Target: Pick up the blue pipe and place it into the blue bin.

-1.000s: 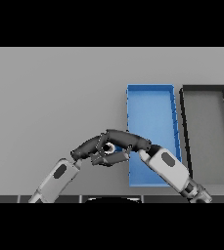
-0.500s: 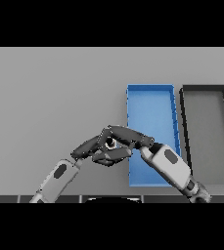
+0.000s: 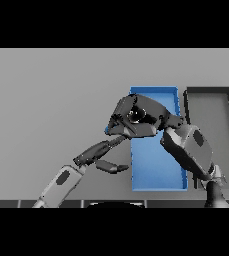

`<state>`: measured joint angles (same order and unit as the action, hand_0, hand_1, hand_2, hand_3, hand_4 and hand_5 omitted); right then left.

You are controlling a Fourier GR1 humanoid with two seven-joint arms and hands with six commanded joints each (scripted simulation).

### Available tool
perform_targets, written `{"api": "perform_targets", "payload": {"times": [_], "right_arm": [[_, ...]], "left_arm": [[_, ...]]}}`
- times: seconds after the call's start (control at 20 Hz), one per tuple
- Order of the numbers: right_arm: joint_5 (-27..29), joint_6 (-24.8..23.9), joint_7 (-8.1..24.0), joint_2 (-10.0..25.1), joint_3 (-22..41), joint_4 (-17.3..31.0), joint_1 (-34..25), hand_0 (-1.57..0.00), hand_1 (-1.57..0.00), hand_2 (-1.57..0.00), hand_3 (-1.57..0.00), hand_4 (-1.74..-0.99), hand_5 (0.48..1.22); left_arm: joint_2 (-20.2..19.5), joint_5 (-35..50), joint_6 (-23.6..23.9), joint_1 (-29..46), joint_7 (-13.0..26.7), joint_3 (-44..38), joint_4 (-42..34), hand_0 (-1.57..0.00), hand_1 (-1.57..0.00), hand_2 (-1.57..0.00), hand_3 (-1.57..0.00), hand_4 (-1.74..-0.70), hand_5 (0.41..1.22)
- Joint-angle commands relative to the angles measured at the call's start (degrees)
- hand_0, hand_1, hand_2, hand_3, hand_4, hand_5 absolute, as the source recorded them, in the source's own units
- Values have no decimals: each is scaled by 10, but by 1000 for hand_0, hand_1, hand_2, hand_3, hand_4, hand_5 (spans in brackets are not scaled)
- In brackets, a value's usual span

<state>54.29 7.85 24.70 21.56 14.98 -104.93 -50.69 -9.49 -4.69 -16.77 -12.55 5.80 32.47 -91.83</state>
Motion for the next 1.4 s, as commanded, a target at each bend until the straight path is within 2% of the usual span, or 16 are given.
{"api": "perform_targets", "payload": {"times": [0.0,0.1,0.2,0.25,0.35,0.5,0.65,0.7,0.9,1.05,1.25,1.3,1.35], "right_arm": [[3,-6,-7,9,-12,14,-23,-1571,-1571,-1571,-1571,-1720,1127],[2,-28,-14,30,-33,47,-54,-1571,-1571,-1571,-1571,-1727,1113],[-19,-52,-19,56,-49,94,-89,-1571,-1571,-1571,-1571,-1732,1117],[-27,-63,-19,67,-58,117,-89,-1571,-1571,-1571,-1571,-1734,1127],[-50,-71,-18,87,-62,155,-78,-1571,-1571,-1571,-1571,-1736,1135],[-64,-74,-6,109,-73,207,-31,-1571,-1571,-1571,-1571,-1739,1124],[-74,-85,-4,114,-68,222,28,-1571,-1571,-1571,-1571,-1740,1121],[-75,-93,4,115,-62,215,50,-1571,-1571,-1571,-1571,-1740,1122],[-86,-143,46,114,-36,204,128,-1571,-1571,-1571,-1571,-1741,1120],[-90,-159,87,117,-10,199,183,-1571,-1571,-1571,-1571,-1741,1122],[-103,-155,102,124,33,214,229,-1571,-1571,-1571,-1571,-1591,1114],[-91,-166,102,135,54,229,227,-1571,-1571,-1571,-1330,-1599,1110],[-67,-187,102,149,86,242,223,-1563,-1459,-1393,-1122,-1547,1133]], "left_arm": [[-1,1,-1,-4,-4,-3,3,0,0,0,0,-912,502],[-12,2,-3,4,-26,-5,-7,0,0,1,0,-907,499],[-15,8,-6,4,-20,-10,-5,1,1,1,1,-906,492],[-20,10,-11,9,-29,-9,-12,1,1,1,1,-907,491],[-17,10,-9,4,-20,-11,-7,1,1,1,1,-911,490],[-17,14,-8,5,-12,-16,0,1,1,1,1,-906,489],[-15,13,-8,3,-16,-14,-3,1,1,1,1,-893,487],[-16,17,-8,1,-6,-18,-3,1,1,1,1,-894,483],[-15,17,-10,9,-17,-13,-5,1,1,1,1,-887,470],[-12,14,-5,5,-14,-14,-4,1,1,1,1,-881,463],[-9,16,-8,1,-7,-14,-1,1,1,1,1,-884,460],[-9,15,-6,-1,-6,-14,0,1,1,1,1,-885,457],[-7,15,-5,1,-6,-13,0,1,1,1,1,-886,455]]}}
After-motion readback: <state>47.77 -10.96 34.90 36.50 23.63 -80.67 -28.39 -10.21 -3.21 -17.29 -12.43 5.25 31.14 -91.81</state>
